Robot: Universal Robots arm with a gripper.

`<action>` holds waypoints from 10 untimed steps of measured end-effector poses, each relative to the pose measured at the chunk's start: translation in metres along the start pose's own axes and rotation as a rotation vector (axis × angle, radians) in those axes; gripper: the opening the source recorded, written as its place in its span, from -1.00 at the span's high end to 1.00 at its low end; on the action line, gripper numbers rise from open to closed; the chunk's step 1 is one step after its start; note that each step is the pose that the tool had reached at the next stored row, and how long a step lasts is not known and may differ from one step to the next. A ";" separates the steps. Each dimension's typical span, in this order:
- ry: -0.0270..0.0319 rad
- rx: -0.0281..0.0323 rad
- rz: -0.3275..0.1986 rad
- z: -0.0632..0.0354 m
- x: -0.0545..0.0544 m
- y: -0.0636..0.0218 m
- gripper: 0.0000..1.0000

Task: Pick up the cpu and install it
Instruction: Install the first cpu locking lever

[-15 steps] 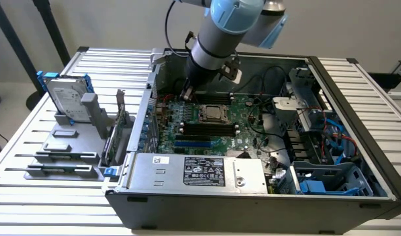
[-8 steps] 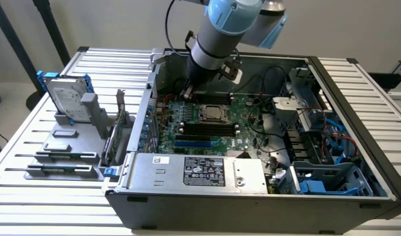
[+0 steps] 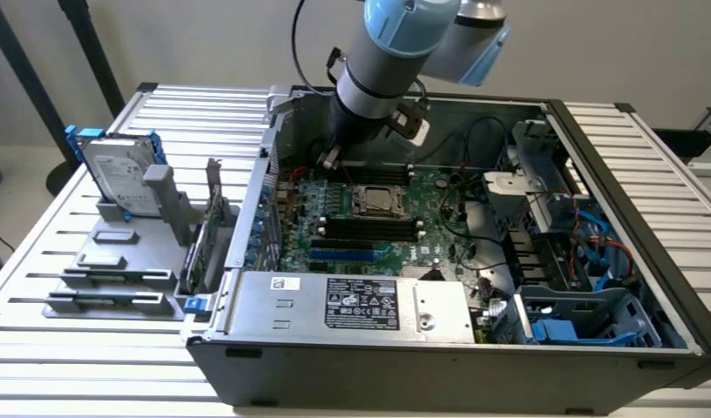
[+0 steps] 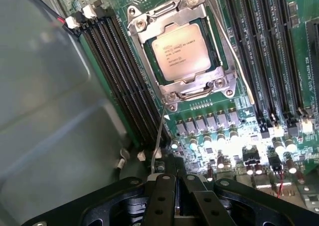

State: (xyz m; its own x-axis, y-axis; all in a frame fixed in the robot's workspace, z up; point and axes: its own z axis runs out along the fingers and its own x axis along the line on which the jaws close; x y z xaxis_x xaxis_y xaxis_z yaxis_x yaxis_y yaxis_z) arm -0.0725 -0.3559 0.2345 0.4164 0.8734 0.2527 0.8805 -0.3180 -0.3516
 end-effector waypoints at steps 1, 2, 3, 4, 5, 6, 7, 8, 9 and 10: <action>0.0052 0.0004 0.004 -0.0014 0.000 -0.0013 0.79; 0.0111 0.0010 0.007 -0.0029 0.000 -0.0027 0.79; 0.0170 0.0018 0.011 -0.0044 0.000 -0.0039 0.79; 0.0235 0.0025 0.014 -0.0055 0.001 -0.0051 0.79; 0.0295 0.0030 0.018 -0.0064 0.001 -0.0061 0.79; 0.0342 0.0026 0.023 -0.0069 0.000 -0.0070 0.79; 0.0378 0.0021 0.028 -0.0071 0.000 -0.0078 0.79; 0.0408 0.0012 0.032 -0.0071 0.000 -0.0085 0.79; 0.0434 -0.0002 0.037 -0.0070 0.000 -0.0091 0.79; 0.0462 -0.0023 0.044 -0.0069 -0.001 -0.0097 0.79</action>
State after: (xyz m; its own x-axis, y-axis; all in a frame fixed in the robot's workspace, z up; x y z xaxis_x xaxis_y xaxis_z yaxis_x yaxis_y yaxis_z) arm -0.0797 -0.3559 0.2439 0.4651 0.8404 0.2782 0.8613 -0.3570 -0.3614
